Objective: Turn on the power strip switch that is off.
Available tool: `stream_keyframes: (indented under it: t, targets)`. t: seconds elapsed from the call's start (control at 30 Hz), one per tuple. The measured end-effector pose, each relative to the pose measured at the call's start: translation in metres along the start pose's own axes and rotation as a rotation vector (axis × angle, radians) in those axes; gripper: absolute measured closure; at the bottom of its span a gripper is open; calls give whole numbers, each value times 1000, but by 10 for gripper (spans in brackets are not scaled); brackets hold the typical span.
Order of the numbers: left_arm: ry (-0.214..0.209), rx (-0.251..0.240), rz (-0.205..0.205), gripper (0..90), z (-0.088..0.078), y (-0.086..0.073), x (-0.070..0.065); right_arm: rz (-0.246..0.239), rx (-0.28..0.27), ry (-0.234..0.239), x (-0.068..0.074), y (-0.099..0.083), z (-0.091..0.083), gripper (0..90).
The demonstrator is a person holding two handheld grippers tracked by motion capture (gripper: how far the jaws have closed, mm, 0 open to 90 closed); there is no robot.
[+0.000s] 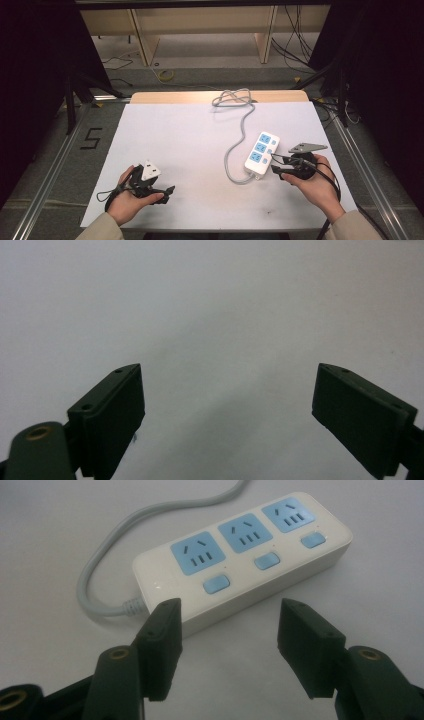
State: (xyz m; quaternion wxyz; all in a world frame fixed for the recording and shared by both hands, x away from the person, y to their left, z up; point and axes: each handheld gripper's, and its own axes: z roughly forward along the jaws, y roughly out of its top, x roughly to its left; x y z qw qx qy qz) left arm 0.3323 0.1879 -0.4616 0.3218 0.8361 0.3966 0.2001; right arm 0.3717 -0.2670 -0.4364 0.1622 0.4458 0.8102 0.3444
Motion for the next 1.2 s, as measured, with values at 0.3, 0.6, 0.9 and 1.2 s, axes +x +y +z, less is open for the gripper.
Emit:
stream_keyframes:
  t: [0.3,0.6,0.9,1.2]
  targets:
    - [0,2,4,132,-1,0,0,6,-52,-3,1,-13,-6,393]
    - [1,1,4,132,-1,0,0,8,-83,-7,-1,-25,-15,376]
    - [0,0,4,132,-1,0,0,8,-102,-7,-1,-31,-18,363]
    - [-7,-4,2,132,1,1,-2,12,-116,-4,-1,-31,-17,349]
